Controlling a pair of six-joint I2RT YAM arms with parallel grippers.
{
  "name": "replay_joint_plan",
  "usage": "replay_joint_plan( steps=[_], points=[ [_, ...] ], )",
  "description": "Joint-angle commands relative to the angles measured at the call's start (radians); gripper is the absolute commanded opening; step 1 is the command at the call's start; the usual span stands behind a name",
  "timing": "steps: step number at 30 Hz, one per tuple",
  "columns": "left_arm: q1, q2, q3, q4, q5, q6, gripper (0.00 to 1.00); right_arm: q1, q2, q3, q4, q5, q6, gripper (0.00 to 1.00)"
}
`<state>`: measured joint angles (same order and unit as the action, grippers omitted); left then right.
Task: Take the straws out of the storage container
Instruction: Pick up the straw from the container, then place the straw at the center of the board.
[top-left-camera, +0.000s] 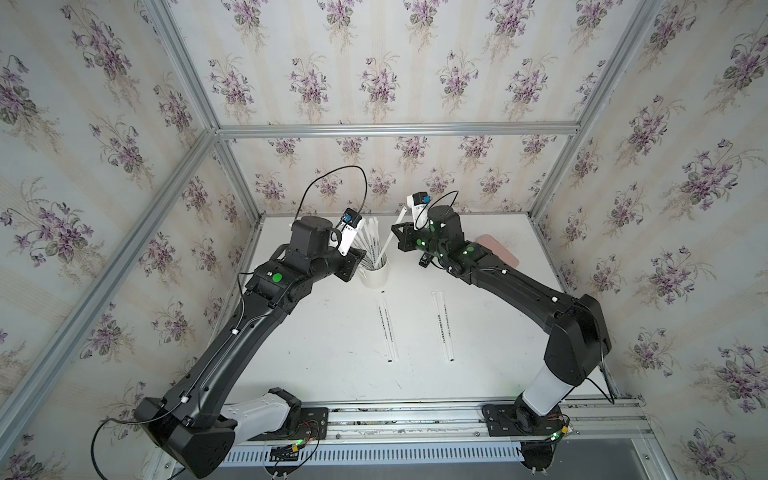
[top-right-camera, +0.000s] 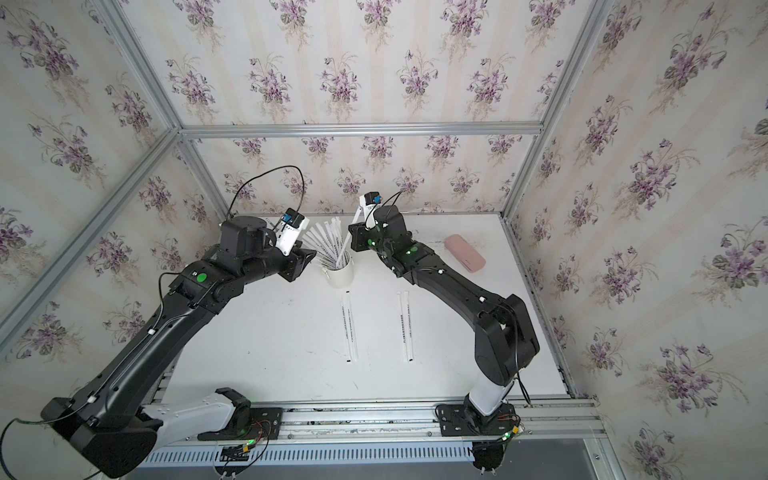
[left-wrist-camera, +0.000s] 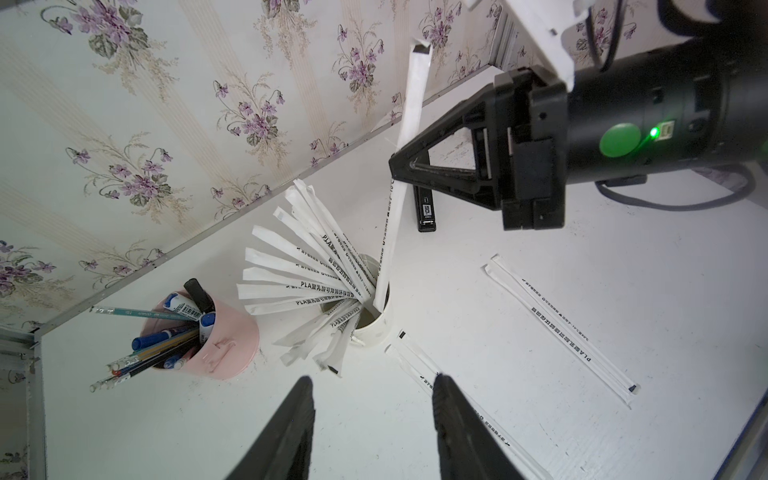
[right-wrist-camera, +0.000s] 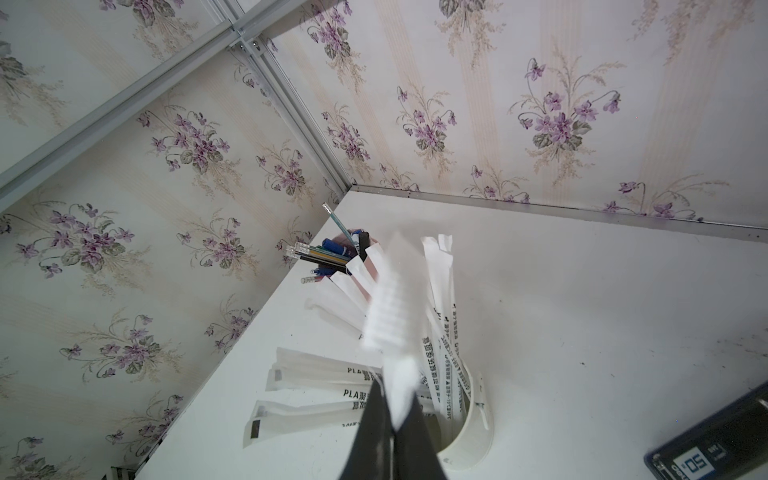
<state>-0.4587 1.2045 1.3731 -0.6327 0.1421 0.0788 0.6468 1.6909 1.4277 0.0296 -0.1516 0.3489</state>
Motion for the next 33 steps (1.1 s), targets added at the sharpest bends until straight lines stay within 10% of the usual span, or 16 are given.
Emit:
replay_joint_plan(
  steps=[1, 17, 33],
  points=[
    [0.0, -0.003, -0.001, 0.026, -0.004, 0.013, 0.47, 0.002, -0.021, 0.023, -0.043, -0.013, -0.026, 0.0],
    [0.0, -0.005, 0.006, 0.018, 0.023, 0.004, 0.47, -0.214, -0.076, 0.198, -1.011, -0.097, -0.118, 0.0],
    [0.0, 0.005, 0.004, 0.021, 0.058, -0.015, 0.48, -0.247, 0.052, 0.005, -1.093, -0.096, -0.16, 0.0]
  ],
)
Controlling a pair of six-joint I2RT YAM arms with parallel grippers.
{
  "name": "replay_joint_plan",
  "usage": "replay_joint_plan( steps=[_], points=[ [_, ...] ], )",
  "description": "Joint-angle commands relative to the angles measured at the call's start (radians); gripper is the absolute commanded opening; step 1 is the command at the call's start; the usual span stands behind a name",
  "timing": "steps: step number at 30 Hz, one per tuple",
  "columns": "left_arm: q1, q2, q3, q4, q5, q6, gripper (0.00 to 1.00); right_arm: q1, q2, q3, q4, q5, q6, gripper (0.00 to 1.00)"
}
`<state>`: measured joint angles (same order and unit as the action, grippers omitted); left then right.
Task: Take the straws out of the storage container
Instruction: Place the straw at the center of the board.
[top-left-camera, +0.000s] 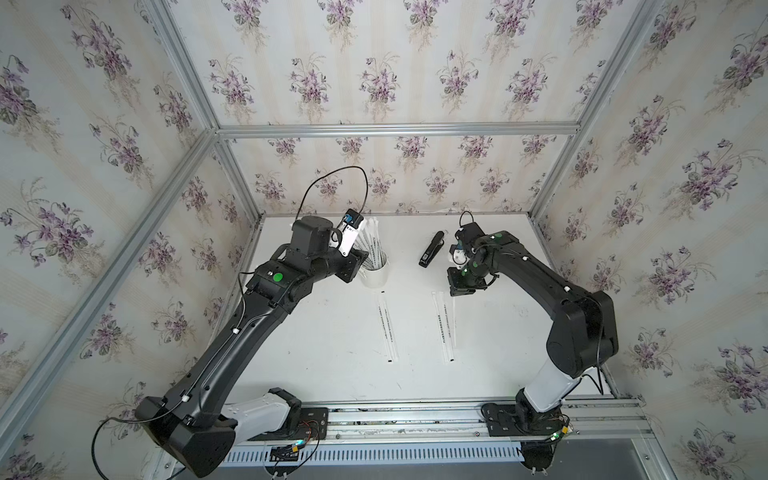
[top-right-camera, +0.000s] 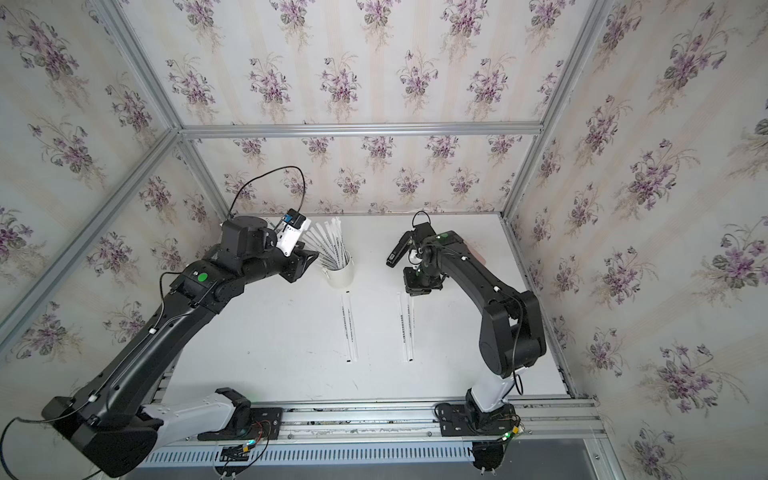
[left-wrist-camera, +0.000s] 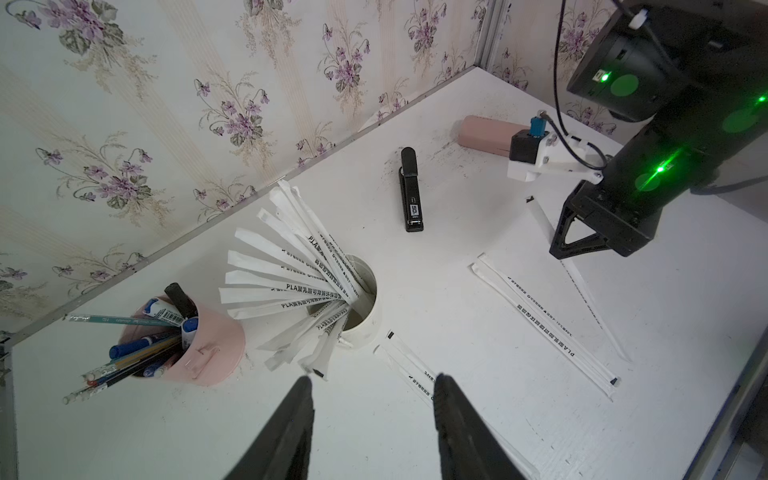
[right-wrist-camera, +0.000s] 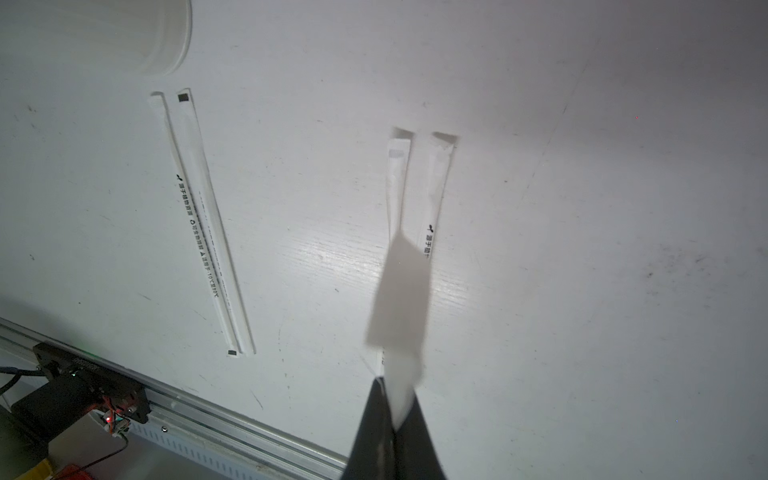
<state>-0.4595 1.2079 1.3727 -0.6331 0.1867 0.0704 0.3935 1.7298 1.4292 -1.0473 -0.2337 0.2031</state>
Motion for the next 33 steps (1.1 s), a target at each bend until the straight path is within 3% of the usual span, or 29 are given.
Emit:
replay_joint_plan(
  steps=[1, 19, 33],
  points=[
    [-0.001, 0.002, 0.005, 0.021, 0.015, -0.007, 0.48, 0.011, 0.02, 0.006, -0.013, -0.017, -0.014, 0.0],
    [-0.001, 0.004, 0.002, 0.025, 0.021, -0.012, 0.48, 0.061, 0.136, 0.023, 0.008, 0.0, 0.005, 0.0],
    [-0.001, 0.016, 0.003, 0.016, -0.012, -0.015, 0.48, 0.073, 0.178, 0.027, 0.026, 0.025, 0.01, 0.09]
  ],
)
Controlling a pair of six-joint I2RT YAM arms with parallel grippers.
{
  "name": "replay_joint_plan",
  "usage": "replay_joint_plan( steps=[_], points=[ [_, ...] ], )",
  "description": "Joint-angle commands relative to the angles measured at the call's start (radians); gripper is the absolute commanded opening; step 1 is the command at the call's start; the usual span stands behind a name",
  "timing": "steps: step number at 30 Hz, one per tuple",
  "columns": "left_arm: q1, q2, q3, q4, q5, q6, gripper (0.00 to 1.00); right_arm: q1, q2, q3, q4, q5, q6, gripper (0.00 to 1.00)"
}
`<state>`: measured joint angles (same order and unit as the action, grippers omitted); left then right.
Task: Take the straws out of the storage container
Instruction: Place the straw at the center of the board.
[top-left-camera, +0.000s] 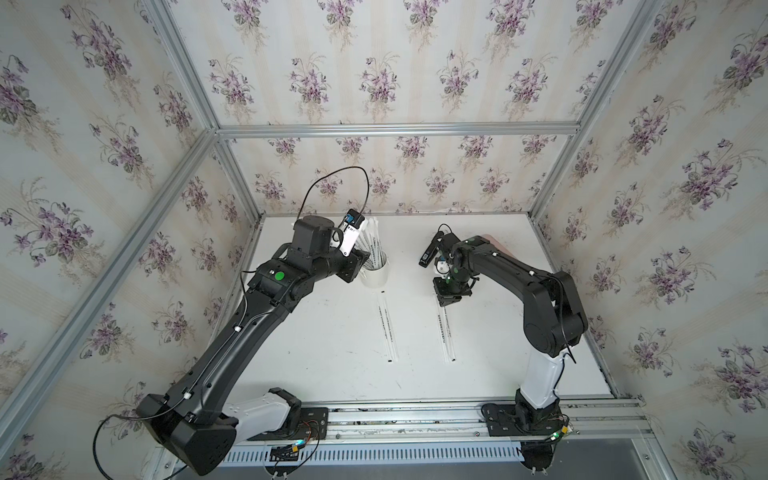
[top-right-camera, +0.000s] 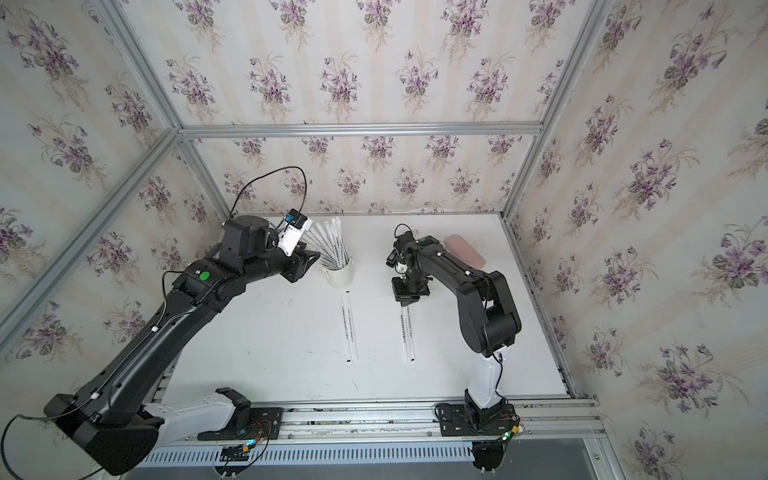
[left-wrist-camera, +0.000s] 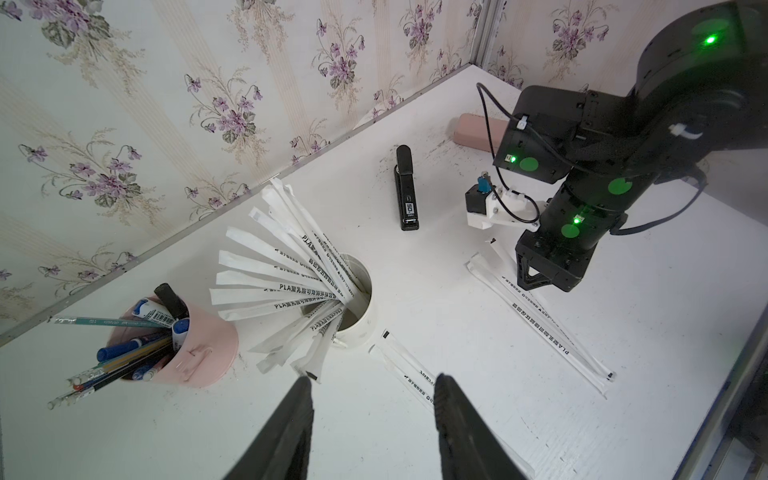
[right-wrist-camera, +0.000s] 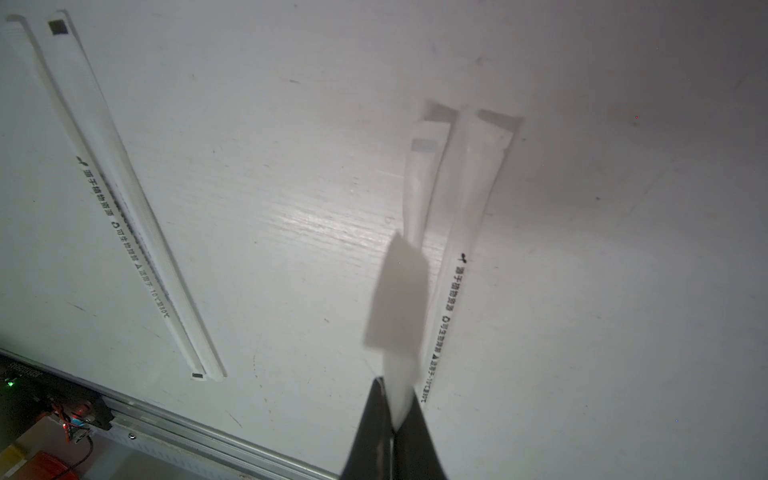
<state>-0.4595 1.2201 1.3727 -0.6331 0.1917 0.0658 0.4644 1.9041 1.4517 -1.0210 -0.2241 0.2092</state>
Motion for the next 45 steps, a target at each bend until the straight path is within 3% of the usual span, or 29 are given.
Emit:
replay_joint_plan(
  steps=[1, 13, 22, 31, 38, 45],
  points=[
    [0.0, 0.004, 0.003, 0.016, -0.017, -0.01, 0.48, 0.001, 0.006, 0.003, -0.001, 0.018, 0.004, 0.1],
    [0.0, 0.0, 0.003, 0.016, -0.021, -0.01, 0.48, 0.012, 0.004, 0.0, 0.001, 0.022, 0.003, 0.19],
    [0.001, 0.004, 0.002, 0.015, -0.04, -0.003, 0.48, 0.017, -0.051, 0.032, 0.037, 0.02, 0.023, 0.19],
    [-0.001, 0.03, 0.049, -0.044, -0.081, -0.024, 0.47, 0.087, -0.273, -0.059, 0.486, -0.034, 0.072, 0.17],
    [-0.01, 0.048, 0.056, -0.112, 0.002, -0.15, 0.46, 0.158, -0.398, -0.215, 0.723, -0.005, 0.067, 0.16],
    [-0.085, 0.051, -0.085, -0.007, -0.081, -0.245, 0.41, 0.158, -0.496, -0.38, 0.893, -0.009, 0.065, 0.14]
  ],
)
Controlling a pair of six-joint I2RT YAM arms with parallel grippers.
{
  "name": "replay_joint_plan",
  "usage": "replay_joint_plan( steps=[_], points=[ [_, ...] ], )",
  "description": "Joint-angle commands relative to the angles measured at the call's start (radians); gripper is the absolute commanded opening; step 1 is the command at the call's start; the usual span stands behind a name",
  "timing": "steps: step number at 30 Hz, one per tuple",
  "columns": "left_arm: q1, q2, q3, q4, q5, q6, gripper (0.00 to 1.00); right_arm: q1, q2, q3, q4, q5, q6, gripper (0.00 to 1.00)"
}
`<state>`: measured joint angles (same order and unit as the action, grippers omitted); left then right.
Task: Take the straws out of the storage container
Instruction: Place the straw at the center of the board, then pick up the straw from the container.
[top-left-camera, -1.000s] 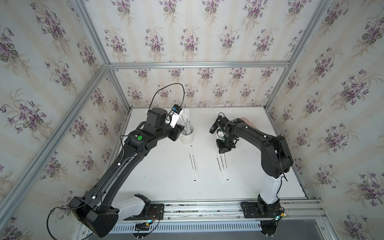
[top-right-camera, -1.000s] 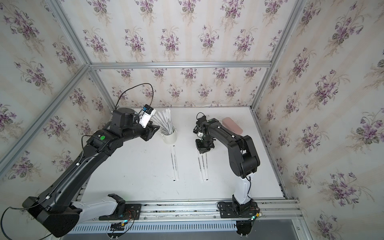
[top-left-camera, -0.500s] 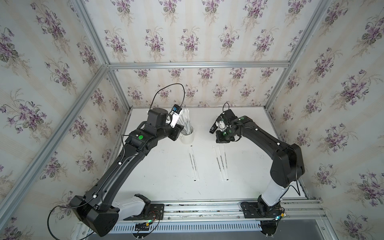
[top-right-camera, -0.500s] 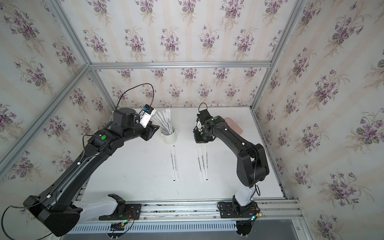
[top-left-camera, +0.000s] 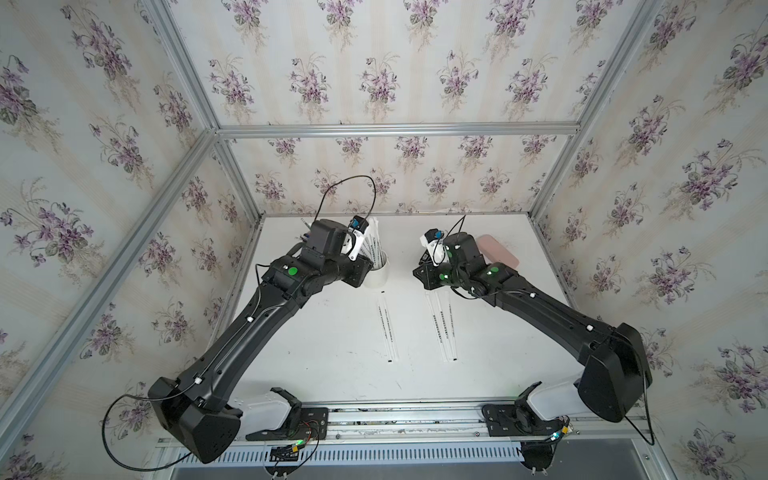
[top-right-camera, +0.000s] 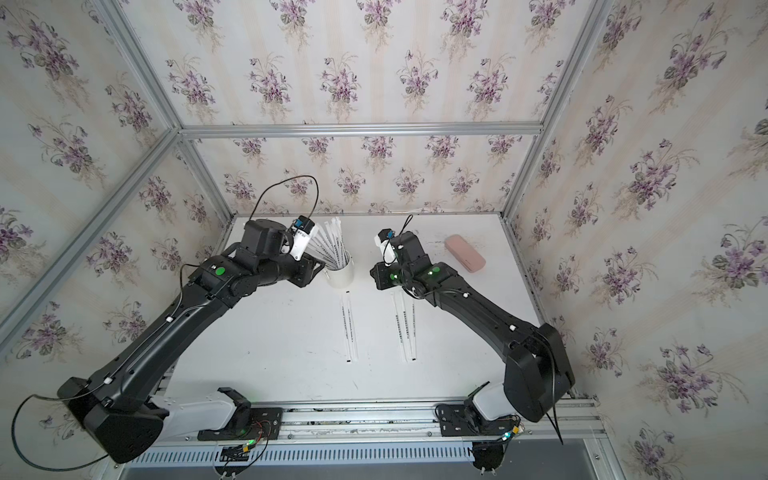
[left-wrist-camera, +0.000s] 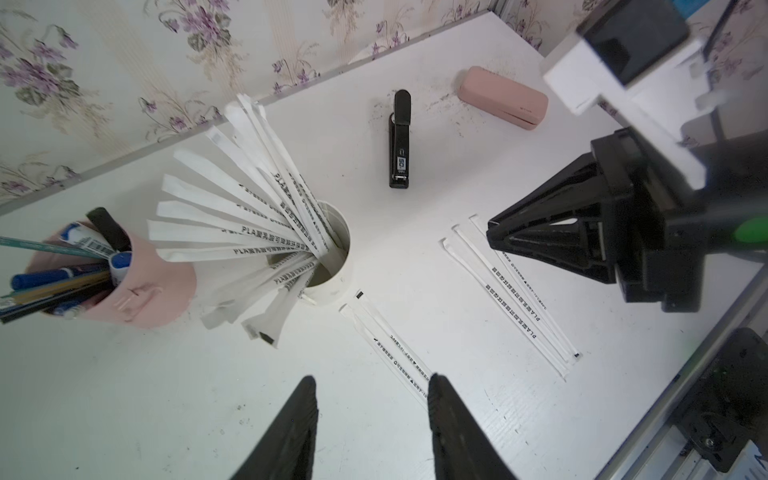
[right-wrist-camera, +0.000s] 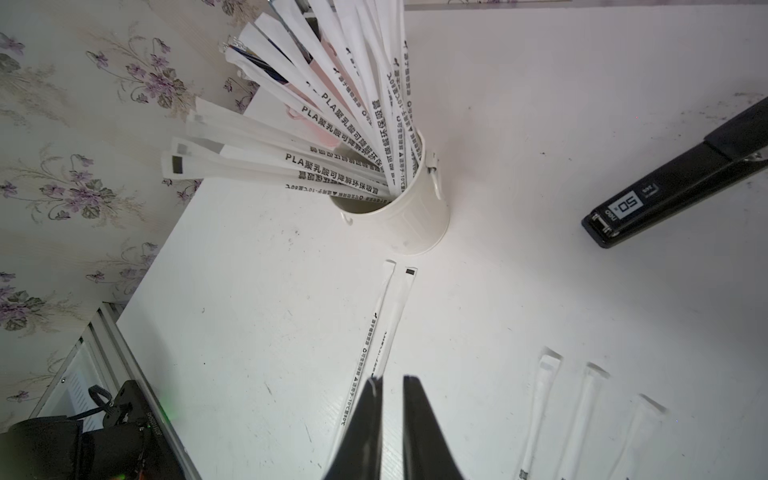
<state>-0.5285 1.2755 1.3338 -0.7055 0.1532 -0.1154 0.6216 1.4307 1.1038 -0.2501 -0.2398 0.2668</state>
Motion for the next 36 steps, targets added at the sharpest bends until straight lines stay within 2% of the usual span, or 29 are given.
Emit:
replay_joint_plan(
  steps=[1, 4, 7, 12, 16, 23, 31, 36],
  points=[
    [-0.024, -0.011, -0.086, 0.118, -0.053, -0.08, 0.4, 0.0, -0.031, -0.047, 0.137, 0.005, 0.009, 0.14],
    [-0.035, -0.011, -0.169, 0.231, -0.056, -0.123, 0.41, 0.001, -0.034, -0.058, 0.146, -0.013, 0.009, 0.14],
    [-0.036, 0.028, -0.167, 0.252, -0.057, -0.142, 0.42, 0.0, -0.027, -0.058, 0.139, -0.021, 0.011, 0.13],
    [-0.036, 0.169, -0.048, 0.166, -0.117, -0.147, 0.44, 0.0, -0.023, -0.077, 0.152, -0.038, 0.018, 0.13],
    [-0.034, 0.248, 0.007, 0.178, -0.144, -0.168, 0.44, 0.0, -0.023, -0.081, 0.164, -0.055, 0.026, 0.13],
    [-0.009, 0.426, 0.15, 0.173, -0.266, -0.157, 0.44, 0.0, -0.033, -0.077, 0.172, -0.056, 0.023, 0.13],
    [0.036, 0.576, 0.248, 0.196, -0.25, -0.16, 0.38, 0.0, -0.029, -0.087, 0.162, -0.046, 0.014, 0.13],
    [0.038, 0.609, 0.284, 0.213, -0.22, -0.146, 0.35, 0.0, -0.024, -0.084, 0.161, -0.041, 0.009, 0.13]
  ],
)
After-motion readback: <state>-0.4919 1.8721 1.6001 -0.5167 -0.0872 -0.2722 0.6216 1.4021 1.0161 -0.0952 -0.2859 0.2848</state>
